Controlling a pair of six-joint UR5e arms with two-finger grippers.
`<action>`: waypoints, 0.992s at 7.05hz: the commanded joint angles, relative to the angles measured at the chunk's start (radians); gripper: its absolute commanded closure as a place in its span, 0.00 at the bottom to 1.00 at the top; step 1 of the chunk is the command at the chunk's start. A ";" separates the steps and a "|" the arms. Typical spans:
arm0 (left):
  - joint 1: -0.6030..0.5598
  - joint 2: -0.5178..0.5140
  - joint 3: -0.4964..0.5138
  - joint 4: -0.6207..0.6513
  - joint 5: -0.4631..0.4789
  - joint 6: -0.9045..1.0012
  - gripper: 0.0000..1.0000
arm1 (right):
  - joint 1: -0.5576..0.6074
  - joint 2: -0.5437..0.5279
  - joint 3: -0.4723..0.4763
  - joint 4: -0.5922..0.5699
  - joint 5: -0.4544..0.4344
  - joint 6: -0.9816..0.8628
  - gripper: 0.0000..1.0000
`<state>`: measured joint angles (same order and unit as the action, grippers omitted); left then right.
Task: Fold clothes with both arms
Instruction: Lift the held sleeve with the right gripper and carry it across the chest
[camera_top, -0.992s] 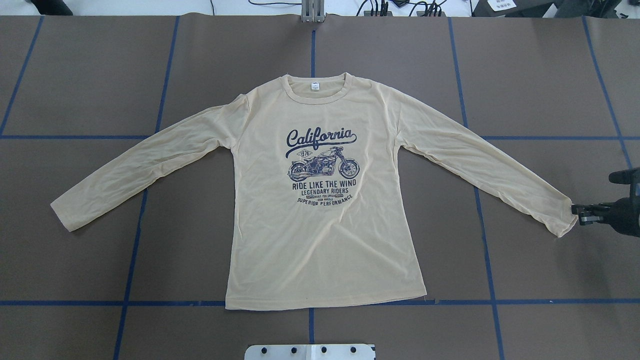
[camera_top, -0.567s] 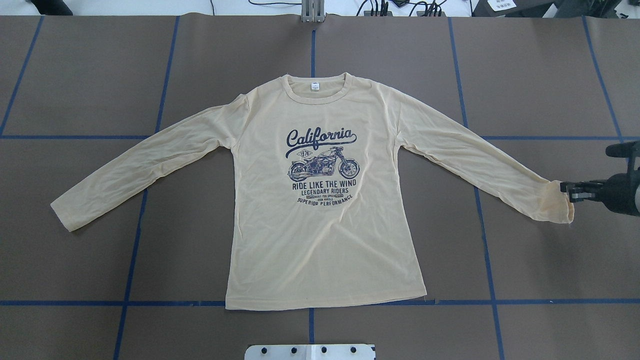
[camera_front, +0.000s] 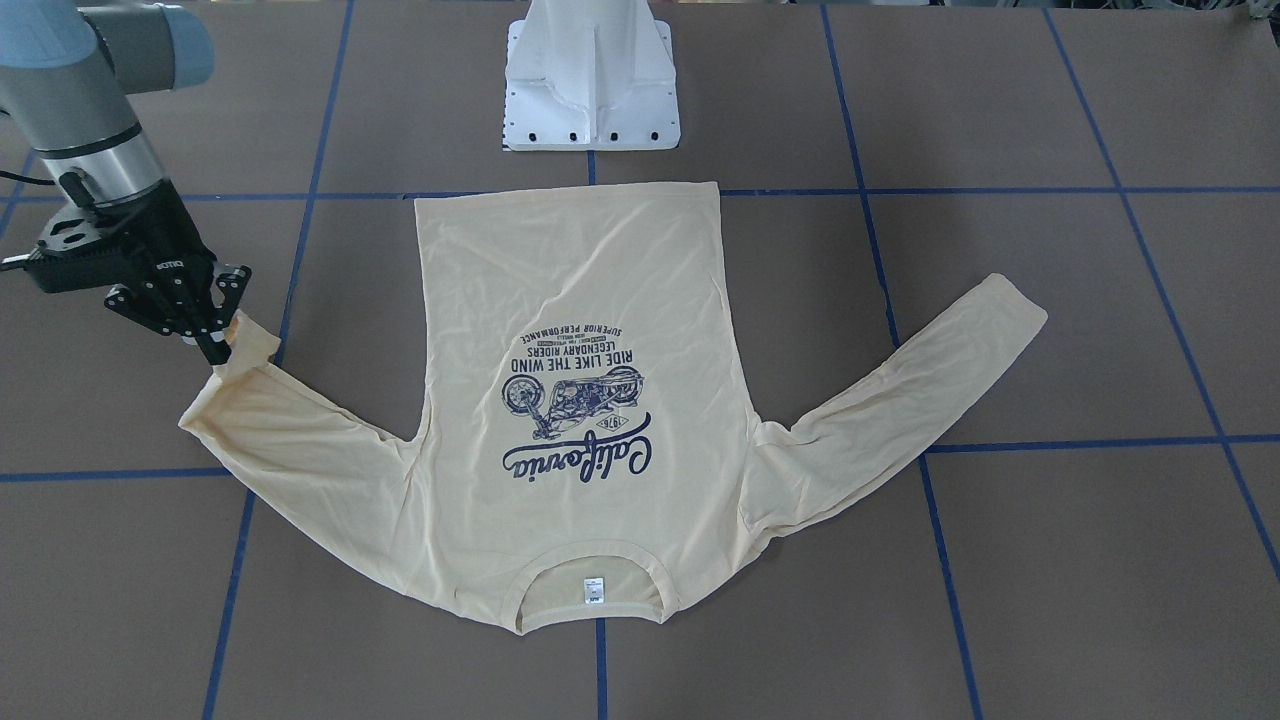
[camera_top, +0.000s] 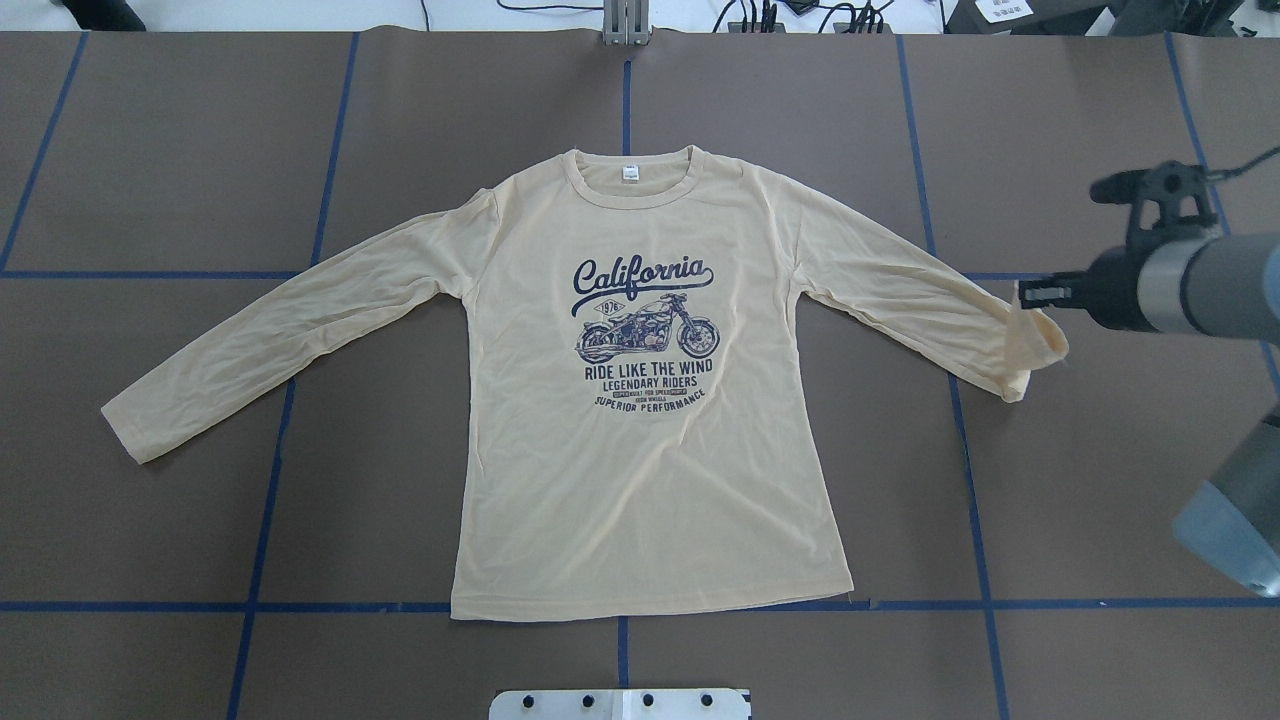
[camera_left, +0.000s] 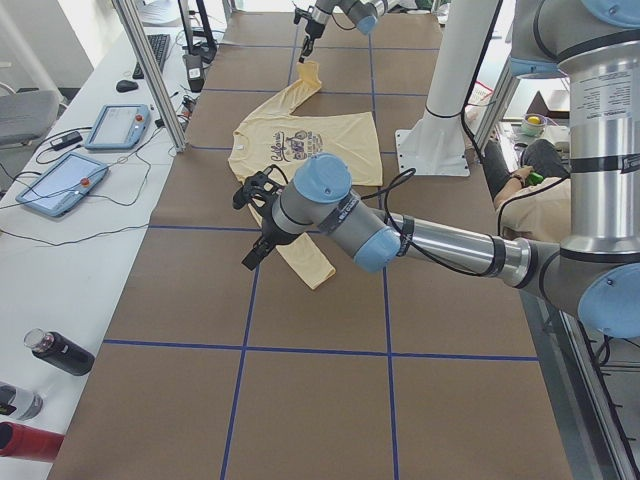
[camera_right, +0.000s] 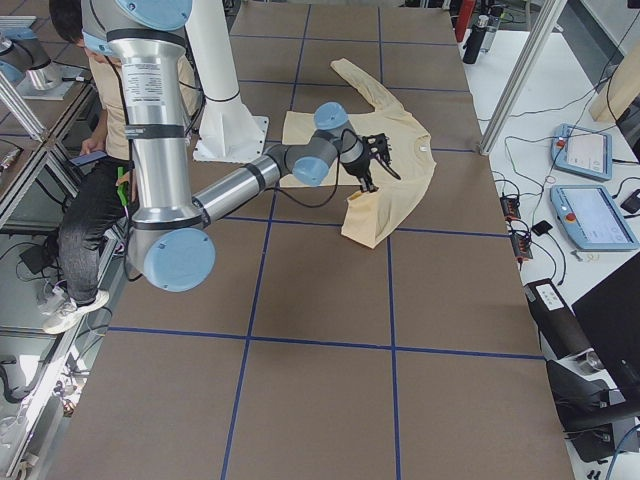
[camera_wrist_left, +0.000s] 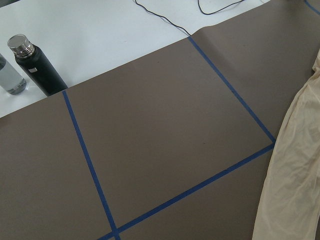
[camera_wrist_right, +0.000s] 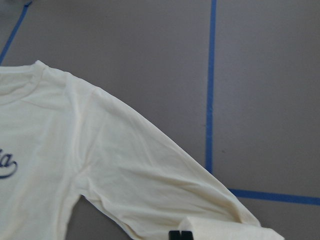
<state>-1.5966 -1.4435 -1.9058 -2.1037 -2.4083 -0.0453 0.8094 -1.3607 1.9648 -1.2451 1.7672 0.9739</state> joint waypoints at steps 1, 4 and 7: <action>0.001 0.000 0.002 0.001 0.000 -0.002 0.00 | -0.051 0.352 -0.103 -0.239 -0.026 0.130 1.00; 0.000 0.000 0.004 0.001 0.000 -0.004 0.00 | -0.186 0.684 -0.428 -0.231 -0.182 0.257 1.00; 0.001 0.000 0.010 -0.001 0.000 -0.002 0.00 | -0.275 0.969 -0.875 -0.004 -0.299 0.328 1.00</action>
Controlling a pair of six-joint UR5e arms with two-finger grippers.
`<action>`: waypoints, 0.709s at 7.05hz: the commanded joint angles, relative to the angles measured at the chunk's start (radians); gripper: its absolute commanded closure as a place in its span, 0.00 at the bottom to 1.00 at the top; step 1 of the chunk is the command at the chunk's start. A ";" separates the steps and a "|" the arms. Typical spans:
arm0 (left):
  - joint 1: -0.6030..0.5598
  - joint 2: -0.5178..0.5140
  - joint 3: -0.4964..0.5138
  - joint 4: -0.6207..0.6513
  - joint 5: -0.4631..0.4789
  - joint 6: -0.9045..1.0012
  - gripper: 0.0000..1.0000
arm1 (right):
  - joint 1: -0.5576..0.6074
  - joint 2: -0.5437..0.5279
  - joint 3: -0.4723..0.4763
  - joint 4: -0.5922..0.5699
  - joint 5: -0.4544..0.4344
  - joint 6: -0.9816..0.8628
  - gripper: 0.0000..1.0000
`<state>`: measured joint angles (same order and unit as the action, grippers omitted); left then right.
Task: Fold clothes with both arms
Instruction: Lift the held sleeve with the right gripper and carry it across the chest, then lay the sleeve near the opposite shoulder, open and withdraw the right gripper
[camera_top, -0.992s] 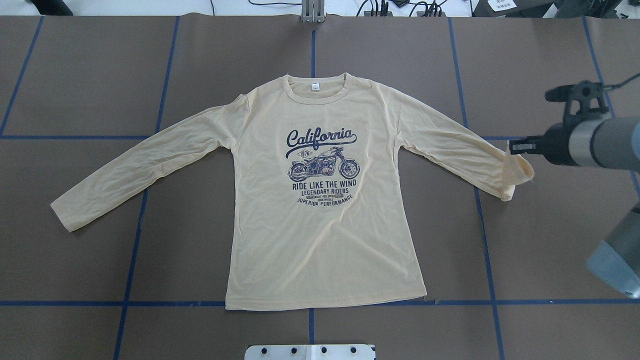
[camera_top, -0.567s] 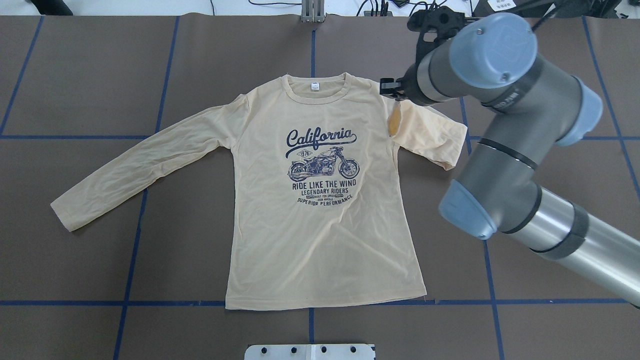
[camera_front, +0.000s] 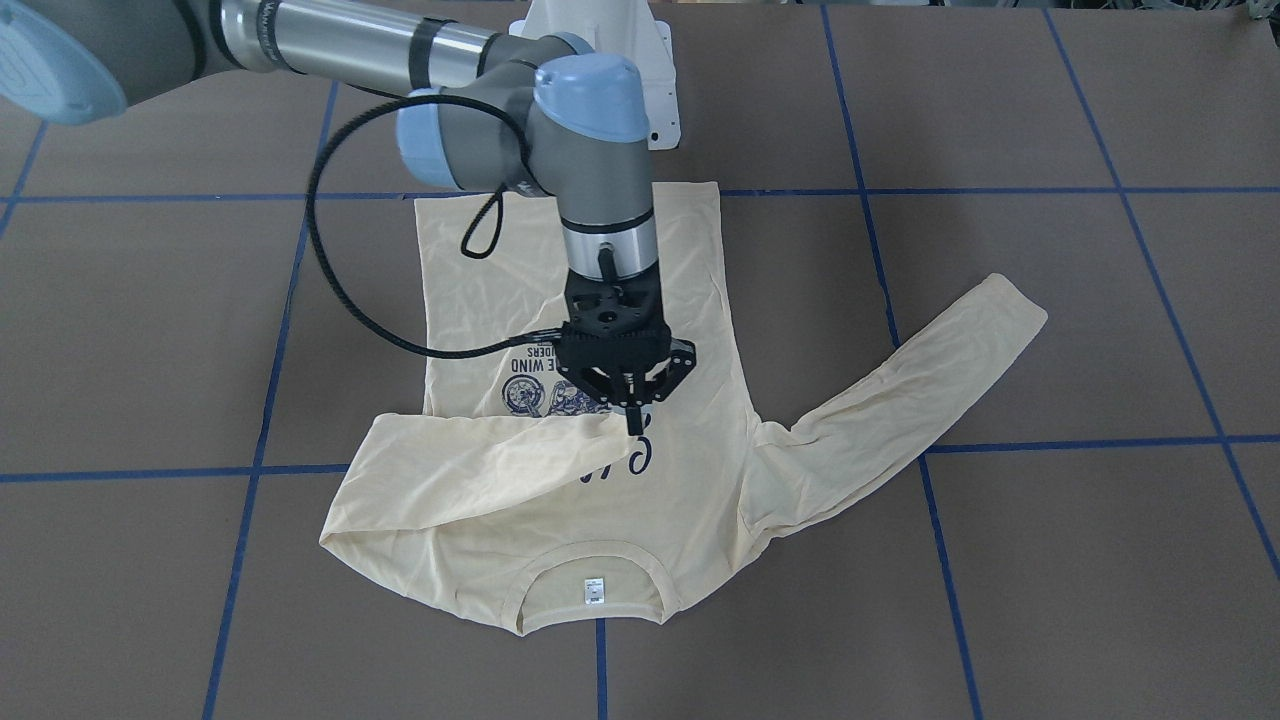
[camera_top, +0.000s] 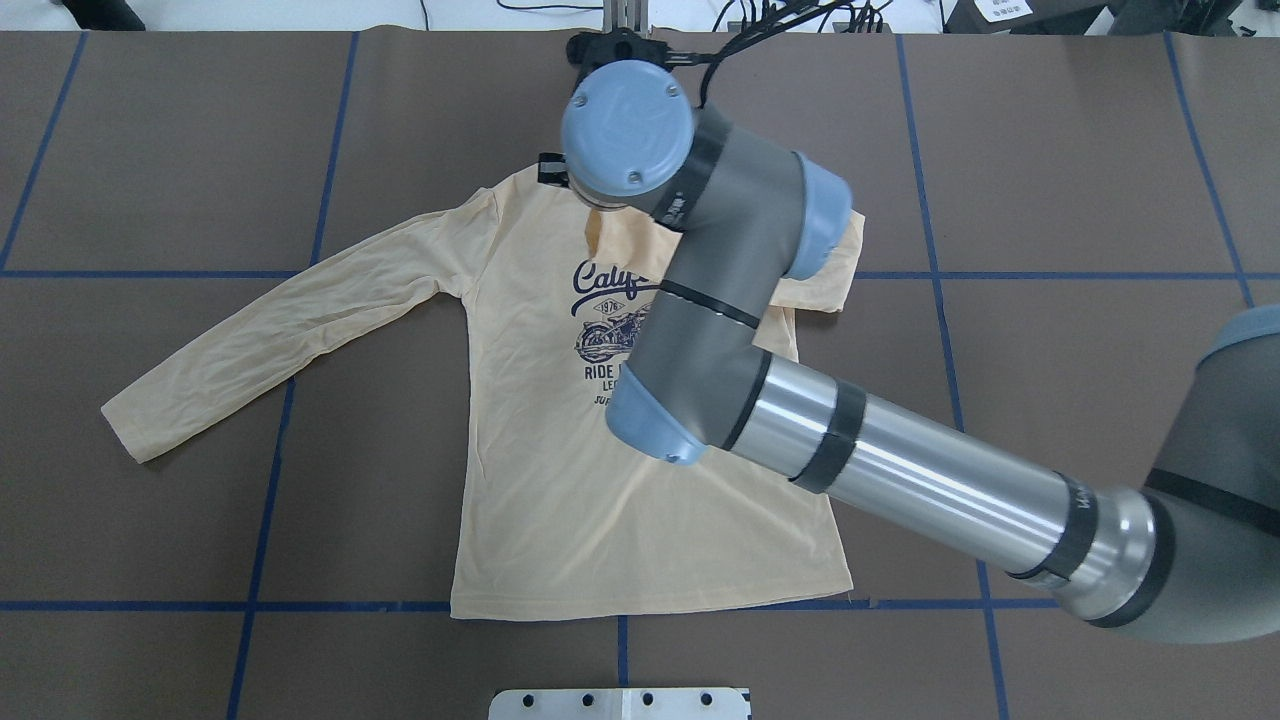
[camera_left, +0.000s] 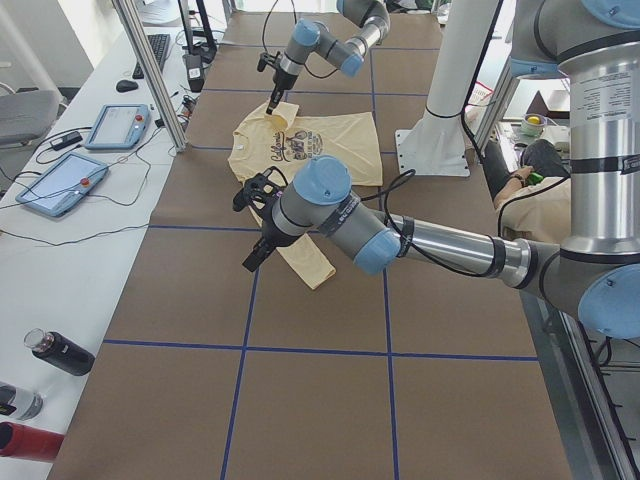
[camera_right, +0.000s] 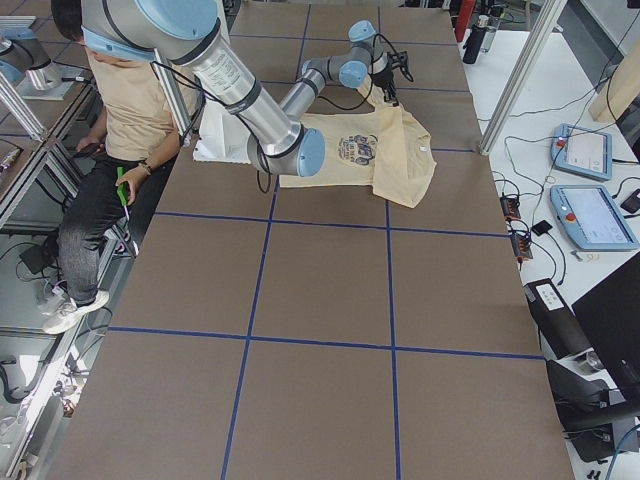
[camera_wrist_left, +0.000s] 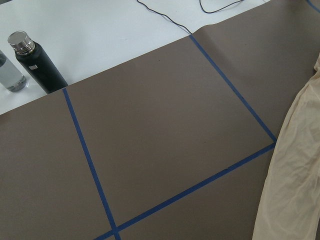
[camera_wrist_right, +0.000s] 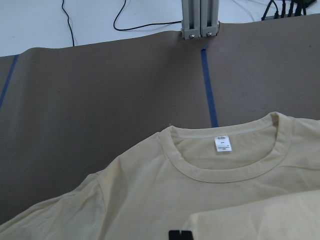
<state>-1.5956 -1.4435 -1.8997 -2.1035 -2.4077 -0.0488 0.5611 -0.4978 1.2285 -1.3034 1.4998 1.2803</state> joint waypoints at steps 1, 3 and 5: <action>0.000 0.000 0.007 -0.001 0.001 0.000 0.00 | -0.032 0.148 -0.153 0.055 -0.032 0.025 1.00; 0.000 0.000 0.010 -0.001 -0.001 0.000 0.00 | -0.072 0.182 -0.230 0.056 -0.070 0.025 1.00; 0.000 0.000 0.011 -0.001 -0.001 0.001 0.00 | -0.089 0.209 -0.282 0.059 -0.099 0.027 1.00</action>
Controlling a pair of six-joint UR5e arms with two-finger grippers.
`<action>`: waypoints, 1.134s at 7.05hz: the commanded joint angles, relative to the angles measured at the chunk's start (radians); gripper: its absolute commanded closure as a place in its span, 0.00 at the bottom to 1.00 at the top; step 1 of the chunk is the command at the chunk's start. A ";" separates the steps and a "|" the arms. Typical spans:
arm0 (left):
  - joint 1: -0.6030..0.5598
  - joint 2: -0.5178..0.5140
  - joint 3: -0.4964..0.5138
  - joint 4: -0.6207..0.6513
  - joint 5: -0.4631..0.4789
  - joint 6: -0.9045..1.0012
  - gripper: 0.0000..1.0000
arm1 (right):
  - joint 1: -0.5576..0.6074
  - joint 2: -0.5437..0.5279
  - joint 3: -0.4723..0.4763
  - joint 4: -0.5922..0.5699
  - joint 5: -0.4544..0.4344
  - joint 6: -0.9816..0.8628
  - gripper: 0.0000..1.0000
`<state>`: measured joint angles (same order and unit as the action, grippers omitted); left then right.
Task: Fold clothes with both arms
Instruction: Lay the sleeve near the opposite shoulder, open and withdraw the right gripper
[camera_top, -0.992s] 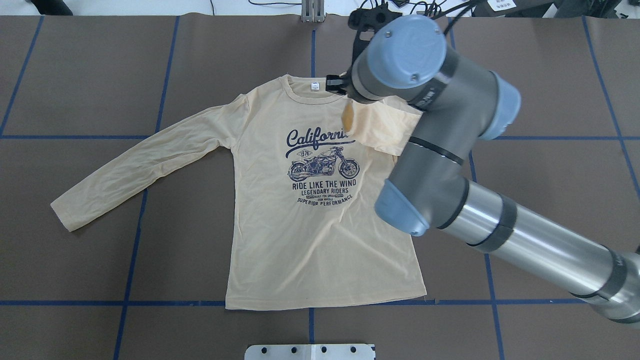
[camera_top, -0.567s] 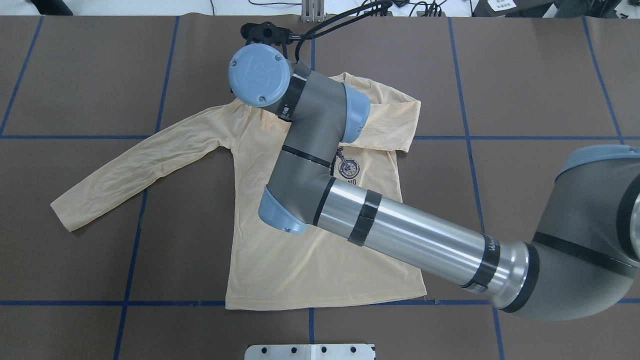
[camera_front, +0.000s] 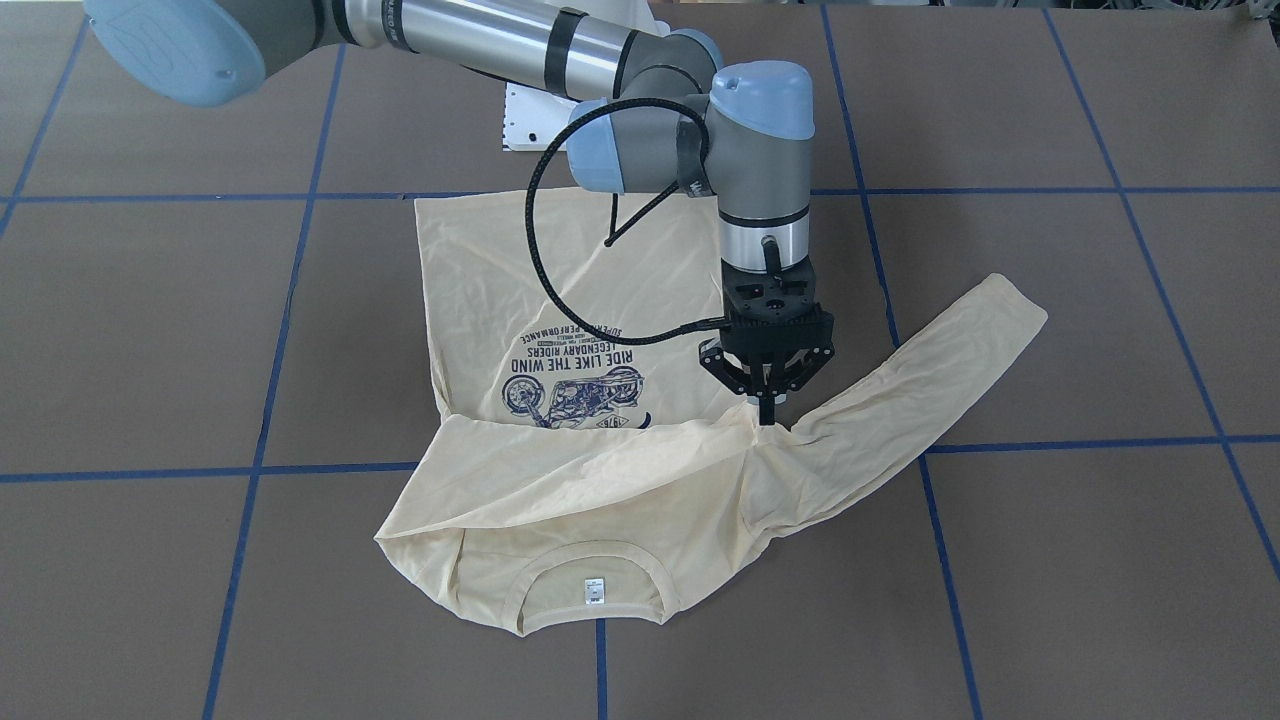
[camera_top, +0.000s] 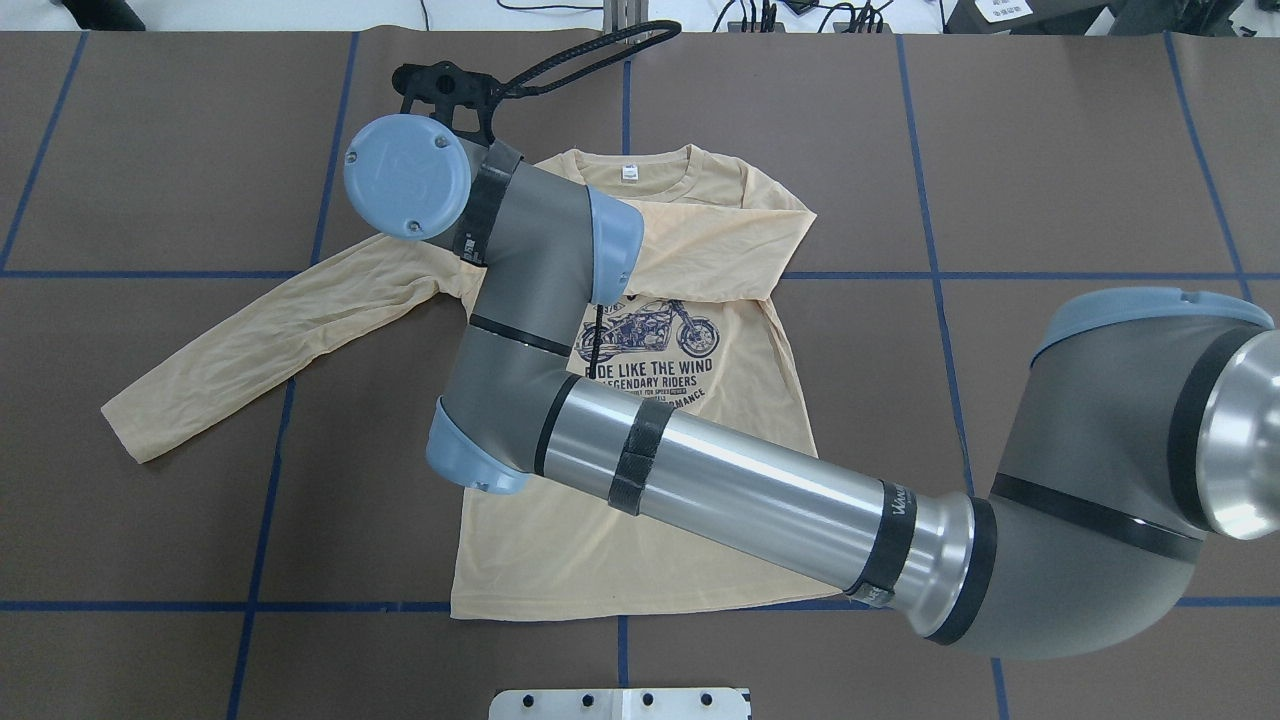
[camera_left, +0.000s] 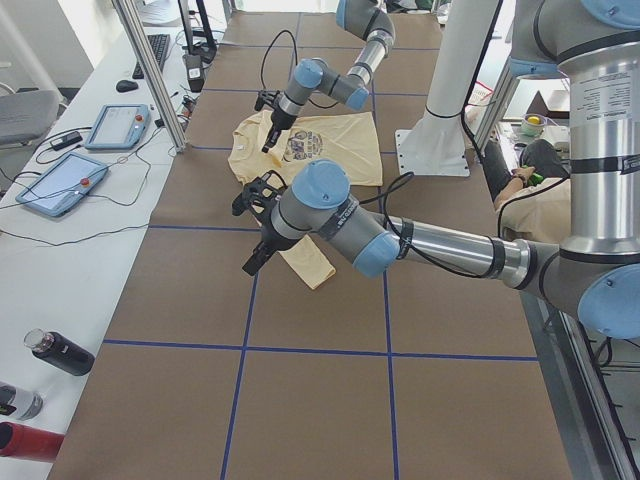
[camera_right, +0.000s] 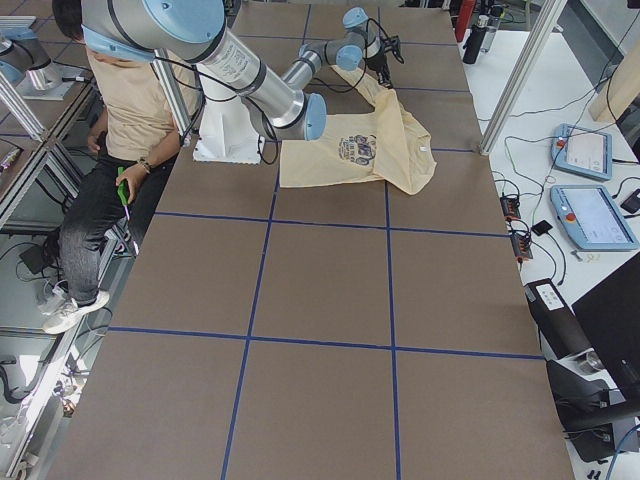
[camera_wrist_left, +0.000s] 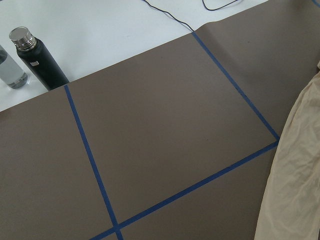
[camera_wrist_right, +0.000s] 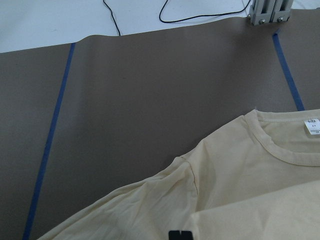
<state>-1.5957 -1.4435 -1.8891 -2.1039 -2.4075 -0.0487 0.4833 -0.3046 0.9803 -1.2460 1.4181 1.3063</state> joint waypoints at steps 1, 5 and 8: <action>0.000 0.000 0.004 -0.001 -0.001 0.001 0.00 | -0.011 0.018 -0.034 0.002 -0.028 0.010 0.06; 0.002 -0.006 -0.005 -0.005 -0.001 0.001 0.00 | 0.065 0.071 0.004 -0.167 0.069 0.065 0.01; 0.170 -0.014 0.001 -0.134 0.002 -0.032 0.00 | 0.240 -0.168 0.399 -0.356 0.335 -0.134 0.00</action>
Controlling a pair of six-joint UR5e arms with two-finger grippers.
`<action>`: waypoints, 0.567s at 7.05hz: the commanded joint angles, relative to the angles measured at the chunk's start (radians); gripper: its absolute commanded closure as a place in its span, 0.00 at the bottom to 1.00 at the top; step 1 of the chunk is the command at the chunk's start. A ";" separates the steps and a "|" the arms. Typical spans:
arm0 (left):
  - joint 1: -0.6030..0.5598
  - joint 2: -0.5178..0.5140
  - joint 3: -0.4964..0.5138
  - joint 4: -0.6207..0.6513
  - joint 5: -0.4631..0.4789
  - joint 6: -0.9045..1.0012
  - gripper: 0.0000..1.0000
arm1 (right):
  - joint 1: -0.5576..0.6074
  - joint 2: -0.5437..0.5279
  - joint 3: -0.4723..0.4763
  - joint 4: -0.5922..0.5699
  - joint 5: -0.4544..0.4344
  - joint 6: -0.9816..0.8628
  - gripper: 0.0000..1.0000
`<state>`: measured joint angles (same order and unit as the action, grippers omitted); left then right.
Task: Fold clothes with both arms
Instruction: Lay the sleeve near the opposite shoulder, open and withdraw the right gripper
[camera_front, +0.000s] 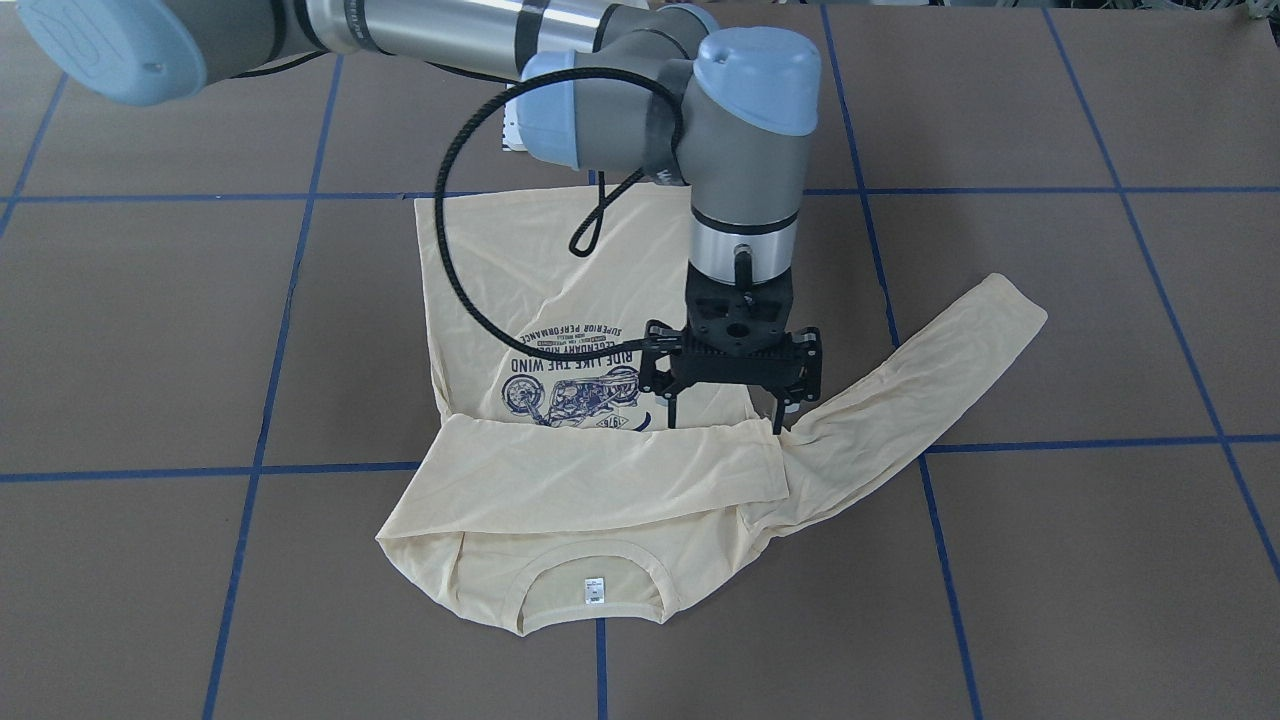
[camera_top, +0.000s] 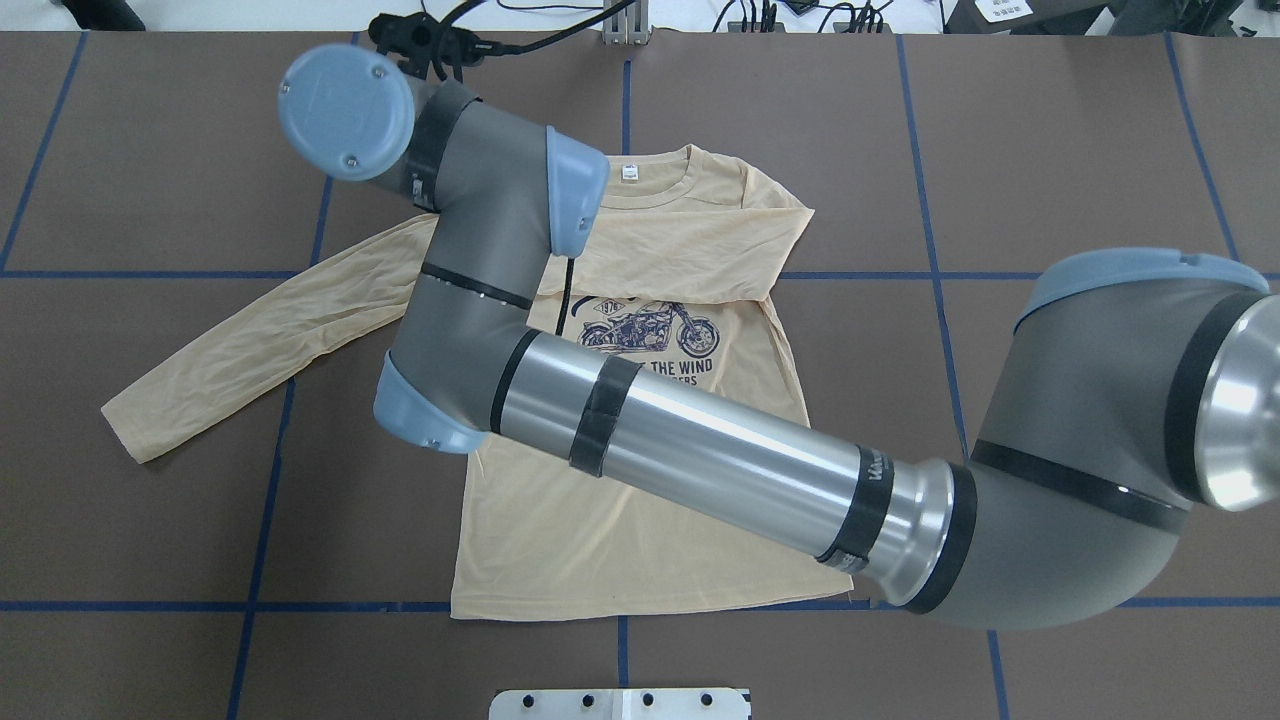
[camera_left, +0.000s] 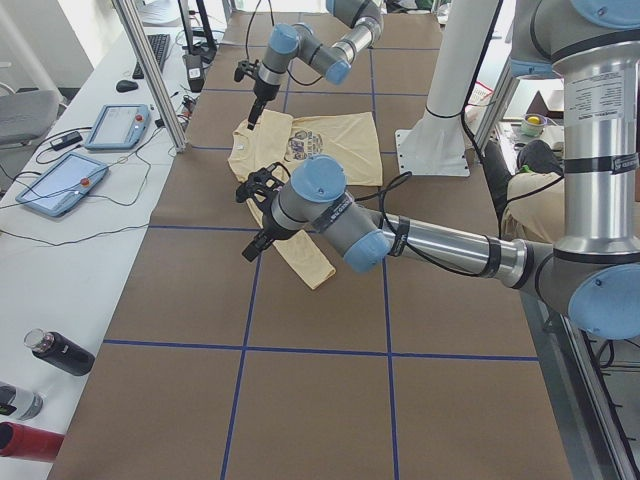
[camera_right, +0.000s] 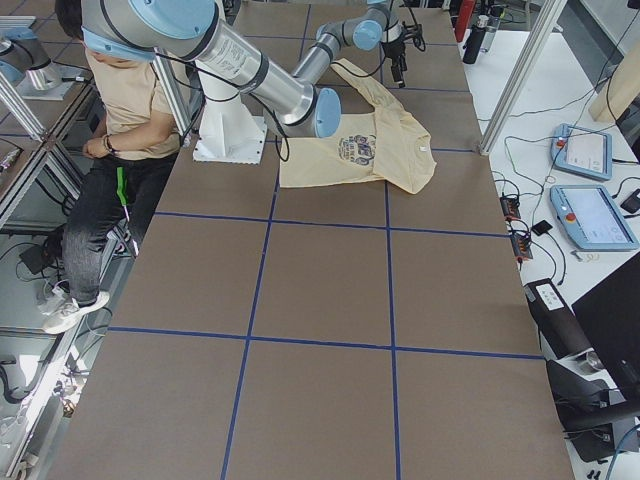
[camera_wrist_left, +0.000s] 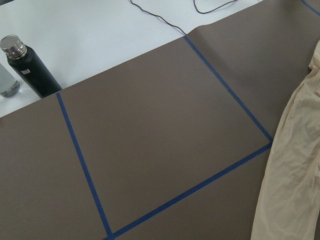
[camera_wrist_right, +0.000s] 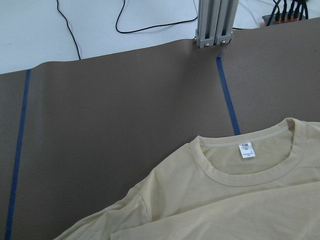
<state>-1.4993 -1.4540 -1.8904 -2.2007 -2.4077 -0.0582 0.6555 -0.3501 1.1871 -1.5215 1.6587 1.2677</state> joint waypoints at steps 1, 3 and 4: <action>0.135 -0.002 0.001 -0.080 0.021 -0.213 0.00 | 0.111 -0.292 0.399 -0.127 0.130 -0.179 0.00; 0.319 0.042 0.007 -0.233 0.230 -0.476 0.00 | 0.250 -0.670 0.792 -0.201 0.261 -0.440 0.00; 0.361 0.056 0.013 -0.243 0.281 -0.552 0.00 | 0.321 -0.810 0.869 -0.187 0.333 -0.556 0.00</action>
<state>-1.2136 -1.4185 -1.8835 -2.4051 -2.2123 -0.4933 0.8873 -0.9666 1.9089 -1.7046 1.9025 0.8607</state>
